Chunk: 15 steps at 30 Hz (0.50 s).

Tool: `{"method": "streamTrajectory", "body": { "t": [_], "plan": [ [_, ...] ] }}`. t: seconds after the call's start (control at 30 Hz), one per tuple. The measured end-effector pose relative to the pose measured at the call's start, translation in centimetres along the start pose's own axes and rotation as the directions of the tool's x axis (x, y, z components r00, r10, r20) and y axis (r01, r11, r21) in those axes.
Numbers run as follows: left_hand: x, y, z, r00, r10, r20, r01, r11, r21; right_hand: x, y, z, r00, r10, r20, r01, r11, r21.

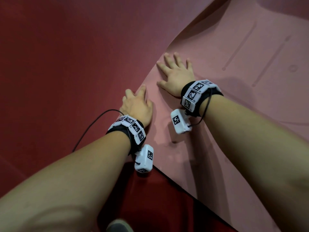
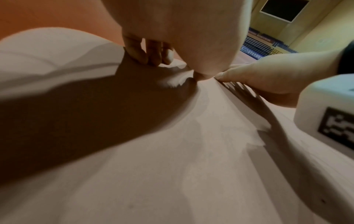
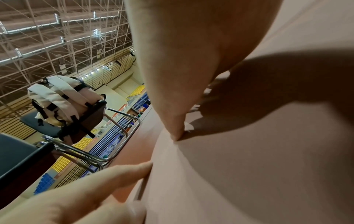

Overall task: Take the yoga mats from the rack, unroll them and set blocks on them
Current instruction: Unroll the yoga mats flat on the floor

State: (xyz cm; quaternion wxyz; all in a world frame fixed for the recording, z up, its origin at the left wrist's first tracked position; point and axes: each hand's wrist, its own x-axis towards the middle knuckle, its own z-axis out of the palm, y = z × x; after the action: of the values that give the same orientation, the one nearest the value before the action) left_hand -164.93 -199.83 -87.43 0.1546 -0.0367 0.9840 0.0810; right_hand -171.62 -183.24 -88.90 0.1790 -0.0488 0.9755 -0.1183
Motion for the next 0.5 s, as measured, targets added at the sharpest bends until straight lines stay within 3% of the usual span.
{"method": "streamTrajectory", "body": {
  "t": [0.27,0.37,0.5],
  "plan": [
    [1.5,2.8,0.2,0.995,-0.072,-0.066,0.071,0.997,-0.020,2.1,2.6,-1.4,0.999,-0.018,0.041,0.017,1.000,0.013],
    [2.2,3.2,0.4,0.993,0.040,-0.110,-0.037,0.999,0.035,2.3,2.9,-1.4,0.999,-0.026,0.019,0.025,1.000,0.017],
    [3.3,4.1,0.6,0.957,0.252,-0.147,-0.246,0.968,0.053,2.4,3.9,-1.3,0.999,-0.048,-0.009,0.049,0.995,0.081]
  ]
}}
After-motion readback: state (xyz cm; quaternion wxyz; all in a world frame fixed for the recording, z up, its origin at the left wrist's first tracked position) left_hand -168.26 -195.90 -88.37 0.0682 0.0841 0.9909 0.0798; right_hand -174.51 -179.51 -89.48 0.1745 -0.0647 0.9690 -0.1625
